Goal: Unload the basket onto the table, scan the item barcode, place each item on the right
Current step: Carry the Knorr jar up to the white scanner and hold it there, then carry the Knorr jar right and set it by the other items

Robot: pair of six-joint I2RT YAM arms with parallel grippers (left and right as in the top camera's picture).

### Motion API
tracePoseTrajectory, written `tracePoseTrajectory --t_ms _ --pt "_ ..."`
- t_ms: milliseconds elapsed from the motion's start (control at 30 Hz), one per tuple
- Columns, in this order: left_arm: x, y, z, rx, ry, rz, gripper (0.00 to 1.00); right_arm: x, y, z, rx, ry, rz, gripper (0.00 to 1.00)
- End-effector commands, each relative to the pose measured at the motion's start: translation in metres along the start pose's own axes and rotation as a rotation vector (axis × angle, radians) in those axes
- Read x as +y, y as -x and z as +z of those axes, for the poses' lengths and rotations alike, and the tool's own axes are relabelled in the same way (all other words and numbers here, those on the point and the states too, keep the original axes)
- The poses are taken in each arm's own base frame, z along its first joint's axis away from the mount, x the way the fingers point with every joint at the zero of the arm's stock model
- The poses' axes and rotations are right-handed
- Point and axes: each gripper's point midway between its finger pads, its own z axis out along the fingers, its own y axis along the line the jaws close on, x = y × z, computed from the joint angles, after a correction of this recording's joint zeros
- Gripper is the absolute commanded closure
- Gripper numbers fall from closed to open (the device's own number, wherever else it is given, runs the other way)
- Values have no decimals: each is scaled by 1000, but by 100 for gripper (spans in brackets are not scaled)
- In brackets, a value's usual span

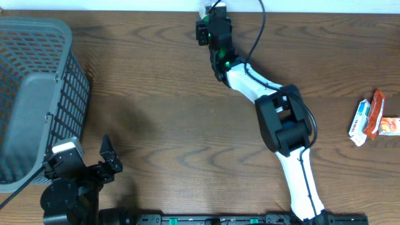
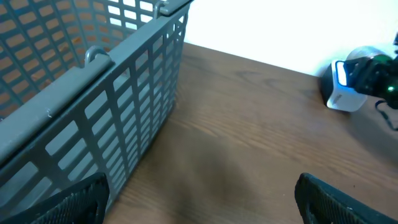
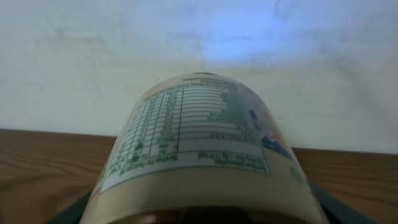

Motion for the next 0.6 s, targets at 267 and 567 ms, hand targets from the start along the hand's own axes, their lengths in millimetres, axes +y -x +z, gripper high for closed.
tracePoseTrajectory --t_ms 267,567 --pt "2 2 0 -7 12 -7 4 -11 14 8 -22 -87 -48 42" --pt "2 2 0 -7 12 -7 4 -33 45 -6 11 -241 -172 42"
